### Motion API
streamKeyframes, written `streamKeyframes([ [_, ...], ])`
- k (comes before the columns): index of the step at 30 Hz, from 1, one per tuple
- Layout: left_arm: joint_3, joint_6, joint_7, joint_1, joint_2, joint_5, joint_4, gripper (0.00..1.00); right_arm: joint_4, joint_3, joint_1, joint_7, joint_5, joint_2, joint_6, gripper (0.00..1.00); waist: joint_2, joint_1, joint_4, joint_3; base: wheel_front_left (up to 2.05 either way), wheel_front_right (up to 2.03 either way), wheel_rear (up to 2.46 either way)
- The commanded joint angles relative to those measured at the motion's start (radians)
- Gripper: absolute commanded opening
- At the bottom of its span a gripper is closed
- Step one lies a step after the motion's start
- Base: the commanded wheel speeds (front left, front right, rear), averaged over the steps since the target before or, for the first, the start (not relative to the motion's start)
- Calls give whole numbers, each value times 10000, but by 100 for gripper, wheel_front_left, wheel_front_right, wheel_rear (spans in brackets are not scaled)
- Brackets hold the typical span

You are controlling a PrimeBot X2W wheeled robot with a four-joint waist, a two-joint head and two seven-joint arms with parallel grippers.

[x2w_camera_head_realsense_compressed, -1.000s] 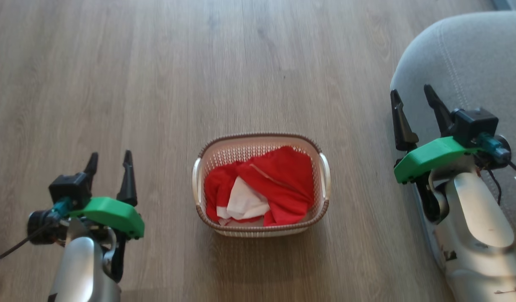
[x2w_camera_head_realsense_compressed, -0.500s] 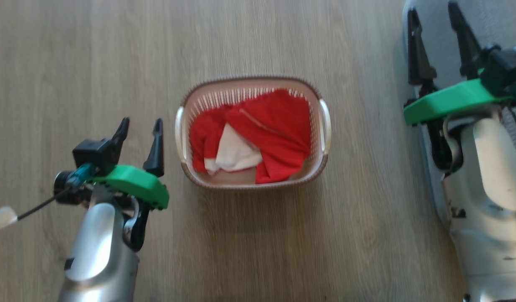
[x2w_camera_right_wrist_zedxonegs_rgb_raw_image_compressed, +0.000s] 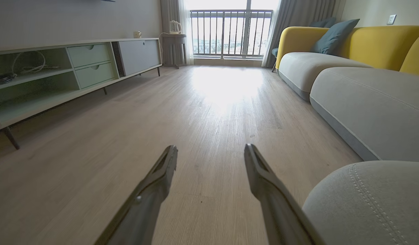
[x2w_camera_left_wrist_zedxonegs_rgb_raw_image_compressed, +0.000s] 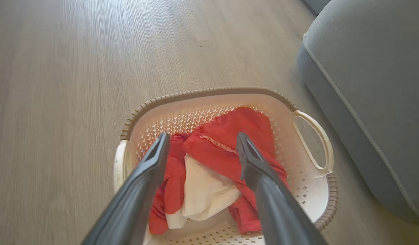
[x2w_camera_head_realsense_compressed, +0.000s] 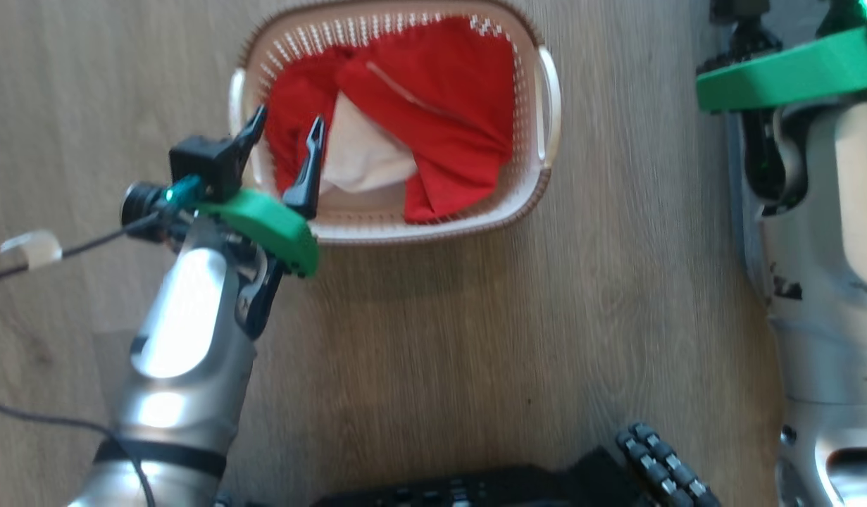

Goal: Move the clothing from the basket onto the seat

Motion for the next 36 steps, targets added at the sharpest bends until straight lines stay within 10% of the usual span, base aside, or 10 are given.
streamKeyframes([
  [1,104,-12,-124,-292,174,129,-78,100,-455,222,-180,-63,-45,185,-2,100,0,-3,-396,882,0,0,0],
  [36,-6606,-103,499,-5396,678,391,5897,100,-1386,984,-223,-63,1194,489,-2,100,0,-3,-2400,3356,0,0,0],
])
